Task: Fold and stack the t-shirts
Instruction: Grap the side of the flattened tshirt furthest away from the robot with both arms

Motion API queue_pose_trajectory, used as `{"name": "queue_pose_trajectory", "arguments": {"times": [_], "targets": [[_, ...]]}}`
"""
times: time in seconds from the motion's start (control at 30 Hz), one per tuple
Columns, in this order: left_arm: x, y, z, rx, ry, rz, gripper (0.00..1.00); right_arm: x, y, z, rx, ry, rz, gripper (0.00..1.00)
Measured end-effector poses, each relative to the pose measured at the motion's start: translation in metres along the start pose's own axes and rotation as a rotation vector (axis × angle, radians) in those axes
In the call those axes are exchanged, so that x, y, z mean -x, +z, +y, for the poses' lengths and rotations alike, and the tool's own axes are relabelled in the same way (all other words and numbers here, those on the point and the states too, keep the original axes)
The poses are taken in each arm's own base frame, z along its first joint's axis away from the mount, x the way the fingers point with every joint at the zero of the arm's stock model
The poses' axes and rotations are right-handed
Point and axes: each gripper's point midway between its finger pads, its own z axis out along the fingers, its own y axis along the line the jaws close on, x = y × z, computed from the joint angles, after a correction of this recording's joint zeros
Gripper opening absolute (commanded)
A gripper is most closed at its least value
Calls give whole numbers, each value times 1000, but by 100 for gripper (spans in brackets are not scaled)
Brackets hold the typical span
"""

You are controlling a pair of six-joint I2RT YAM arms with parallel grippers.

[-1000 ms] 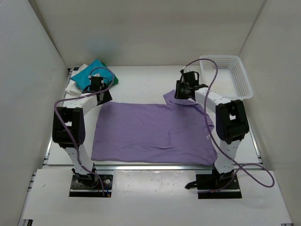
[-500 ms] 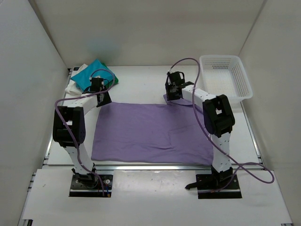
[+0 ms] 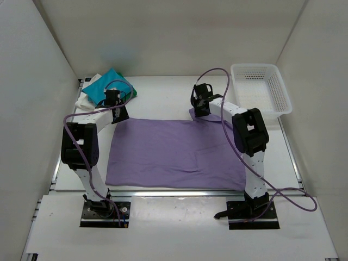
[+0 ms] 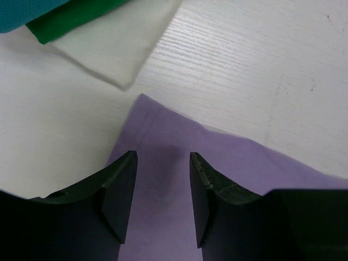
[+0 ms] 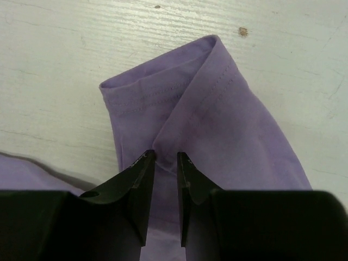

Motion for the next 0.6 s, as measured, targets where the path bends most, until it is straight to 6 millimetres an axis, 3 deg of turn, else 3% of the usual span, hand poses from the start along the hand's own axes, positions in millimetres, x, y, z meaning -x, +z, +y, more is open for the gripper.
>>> {"name": "queue_pose_trajectory", "arguments": {"times": [0.2,0.3,0.6], "targets": [[0,0,2,10,9,0,54,-2,7,2,-6,-17,17,17],[1,0,6,34,19,-8,56,-2,6,3,-6,-23,20,26],[2,0,10,49,13,-13,55,-3,6,4,-1,-28,20,21]]}}
